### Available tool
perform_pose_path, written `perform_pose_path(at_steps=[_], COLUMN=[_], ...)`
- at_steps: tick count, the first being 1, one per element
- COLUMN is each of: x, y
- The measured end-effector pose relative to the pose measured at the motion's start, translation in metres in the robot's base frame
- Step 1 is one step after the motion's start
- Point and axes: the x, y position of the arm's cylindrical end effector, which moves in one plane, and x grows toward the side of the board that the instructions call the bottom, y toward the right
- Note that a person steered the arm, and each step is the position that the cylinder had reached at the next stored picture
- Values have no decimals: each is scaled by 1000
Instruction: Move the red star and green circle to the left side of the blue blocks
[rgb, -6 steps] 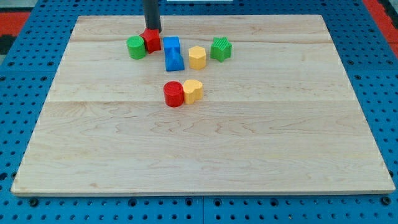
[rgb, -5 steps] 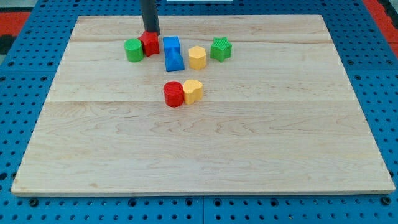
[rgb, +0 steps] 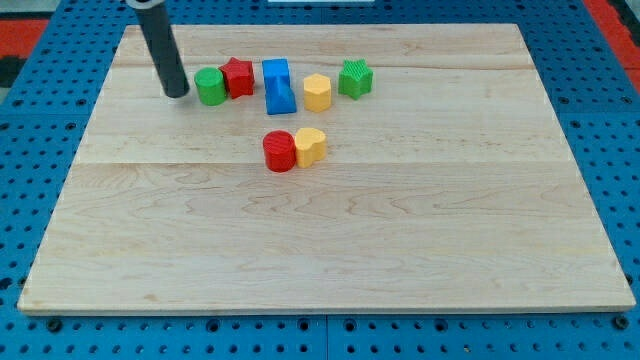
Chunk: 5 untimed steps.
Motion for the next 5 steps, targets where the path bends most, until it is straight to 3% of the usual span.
perform_pose_path(at_steps=[2, 3, 5], x=[28, 15, -26], y=[18, -14, 6])
